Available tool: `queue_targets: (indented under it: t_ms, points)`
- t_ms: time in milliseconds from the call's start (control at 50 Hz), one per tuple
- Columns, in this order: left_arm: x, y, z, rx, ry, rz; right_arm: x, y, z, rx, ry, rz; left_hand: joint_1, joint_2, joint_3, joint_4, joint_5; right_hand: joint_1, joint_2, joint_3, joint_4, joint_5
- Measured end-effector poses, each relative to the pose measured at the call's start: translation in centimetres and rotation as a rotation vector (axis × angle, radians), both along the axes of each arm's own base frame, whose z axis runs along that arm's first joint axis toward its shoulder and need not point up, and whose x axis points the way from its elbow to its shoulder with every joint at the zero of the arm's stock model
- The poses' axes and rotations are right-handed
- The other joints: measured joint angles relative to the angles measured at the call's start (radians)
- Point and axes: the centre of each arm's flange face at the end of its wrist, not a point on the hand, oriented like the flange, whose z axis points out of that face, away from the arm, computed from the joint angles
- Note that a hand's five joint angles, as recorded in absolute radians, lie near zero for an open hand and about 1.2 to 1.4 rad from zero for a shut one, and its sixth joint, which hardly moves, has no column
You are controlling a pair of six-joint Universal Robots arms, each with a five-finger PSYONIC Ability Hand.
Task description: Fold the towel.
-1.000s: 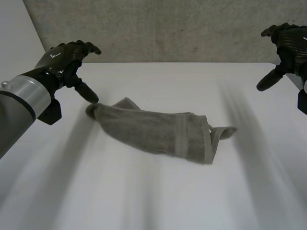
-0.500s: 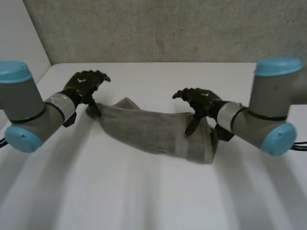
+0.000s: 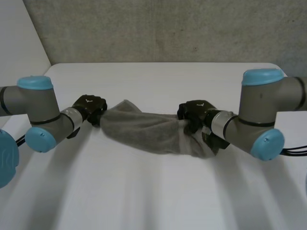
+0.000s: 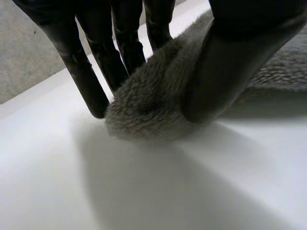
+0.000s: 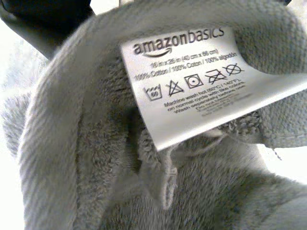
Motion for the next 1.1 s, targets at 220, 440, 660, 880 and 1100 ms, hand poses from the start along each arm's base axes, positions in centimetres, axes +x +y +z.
queue_targets:
  t_ms: [220,440,660,880,1100]
  points:
    - [-1.7,5.1,5.9,-0.035,0.028,-0.072,-3.4,4.0,7.1,-0.145,0.028,0.059,0.225,0.218,0.228,0.259,0.220,0.008,0.006,0.025,0.012,0.000]
    - [-2.6,12.9,7.7,0.009,0.048,-0.207,-8.4,7.0,7.2,-0.176,0.381,0.215,0.227,0.223,0.240,0.260,0.221,0.008,0.006,0.035,0.013,0.000]
    - [-4.5,8.1,18.4,-0.333,0.201,-0.185,-5.5,1.1,15.0,-0.611,0.246,0.127,0.231,0.230,0.246,0.260,0.221,0.011,0.010,0.045,0.013,0.000]
    - [-3.6,11.4,35.6,-0.681,0.571,-0.160,-3.7,1.0,29.7,-1.131,-0.357,0.054,0.231,0.234,0.250,0.260,0.221,0.015,0.020,0.064,0.013,0.000]
    - [-3.6,15.3,23.8,-0.380,0.484,-0.191,-4.3,0.8,16.5,-0.800,-0.149,0.233,0.231,0.234,0.255,0.261,0.223,-0.685,-0.669,-0.632,-0.685,-0.686]
